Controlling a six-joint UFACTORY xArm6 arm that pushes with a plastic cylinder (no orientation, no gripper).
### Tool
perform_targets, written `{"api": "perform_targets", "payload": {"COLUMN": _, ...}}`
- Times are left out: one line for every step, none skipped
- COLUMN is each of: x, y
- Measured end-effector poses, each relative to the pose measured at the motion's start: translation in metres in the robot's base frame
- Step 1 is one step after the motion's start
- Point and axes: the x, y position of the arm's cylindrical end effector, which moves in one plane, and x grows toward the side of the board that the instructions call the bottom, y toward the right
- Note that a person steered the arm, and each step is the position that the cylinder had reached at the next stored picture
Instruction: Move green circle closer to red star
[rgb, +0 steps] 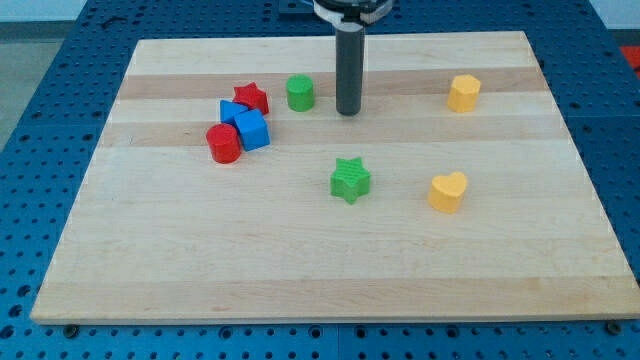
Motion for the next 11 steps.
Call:
{"api": "perform_targets", "payload": {"x": -0.017, "y": -0.010}}
{"api": "perform_targets", "payload": {"x": -0.016, "y": -0.029}}
{"api": "perform_targets", "payload": {"x": 0.000, "y": -0.044}}
{"api": "perform_targets", "payload": {"x": 0.017, "y": -0.058}}
{"api": "perform_targets", "payload": {"x": 0.028, "y": -0.068}}
{"api": "perform_targets", "payload": {"x": 0.033, "y": -0.074}}
{"api": "perform_targets", "payload": {"x": 0.029, "y": -0.041}}
{"api": "perform_targets", "payload": {"x": -0.001, "y": -0.036}}
{"api": "perform_targets", "payload": {"x": -0.006, "y": -0.036}}
{"api": "perform_targets", "payload": {"x": -0.016, "y": -0.049}}
{"api": "perform_targets", "payload": {"x": -0.015, "y": -0.068}}
